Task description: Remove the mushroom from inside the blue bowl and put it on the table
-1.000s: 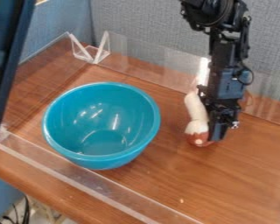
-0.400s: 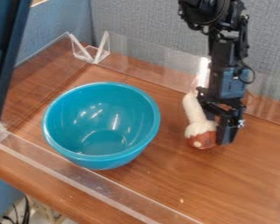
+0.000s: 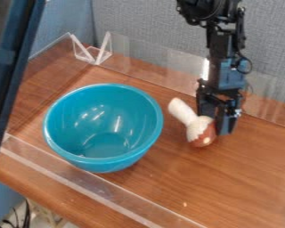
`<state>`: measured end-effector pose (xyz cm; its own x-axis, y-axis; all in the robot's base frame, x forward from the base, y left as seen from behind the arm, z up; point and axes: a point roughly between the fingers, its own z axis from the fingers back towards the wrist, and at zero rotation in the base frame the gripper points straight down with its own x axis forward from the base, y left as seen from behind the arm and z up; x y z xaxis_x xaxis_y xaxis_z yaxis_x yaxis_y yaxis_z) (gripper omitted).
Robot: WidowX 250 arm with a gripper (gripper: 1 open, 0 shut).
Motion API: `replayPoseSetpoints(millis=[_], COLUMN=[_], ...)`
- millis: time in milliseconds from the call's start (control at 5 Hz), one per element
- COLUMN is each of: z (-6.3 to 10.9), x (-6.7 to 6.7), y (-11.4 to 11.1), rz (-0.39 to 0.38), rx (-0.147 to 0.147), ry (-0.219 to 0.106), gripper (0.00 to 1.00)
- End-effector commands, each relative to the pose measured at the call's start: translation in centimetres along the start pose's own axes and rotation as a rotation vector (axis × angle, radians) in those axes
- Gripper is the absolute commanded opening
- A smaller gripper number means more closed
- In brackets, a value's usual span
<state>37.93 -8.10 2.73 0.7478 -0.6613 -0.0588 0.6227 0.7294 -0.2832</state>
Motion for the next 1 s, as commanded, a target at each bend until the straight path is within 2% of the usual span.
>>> replayPoseSetpoints(millis=[0, 200, 400, 600, 800], z=[1.8, 3.0, 3.8, 4.0, 3.0], x=[-2.2, -3.8, -4.1, -4.2, -3.6], y=[1.2, 1.5, 0.1, -1.2, -1.5], rz=[0.013, 0.018, 0.033, 0.047, 0.086], rx=[0.021, 0.024, 0.024, 0.022, 0.019], ry=[-0.027, -0.042, -0.054, -0.061, -0.075], gripper=[1.0, 1.0, 1.0, 0.0, 0.0])
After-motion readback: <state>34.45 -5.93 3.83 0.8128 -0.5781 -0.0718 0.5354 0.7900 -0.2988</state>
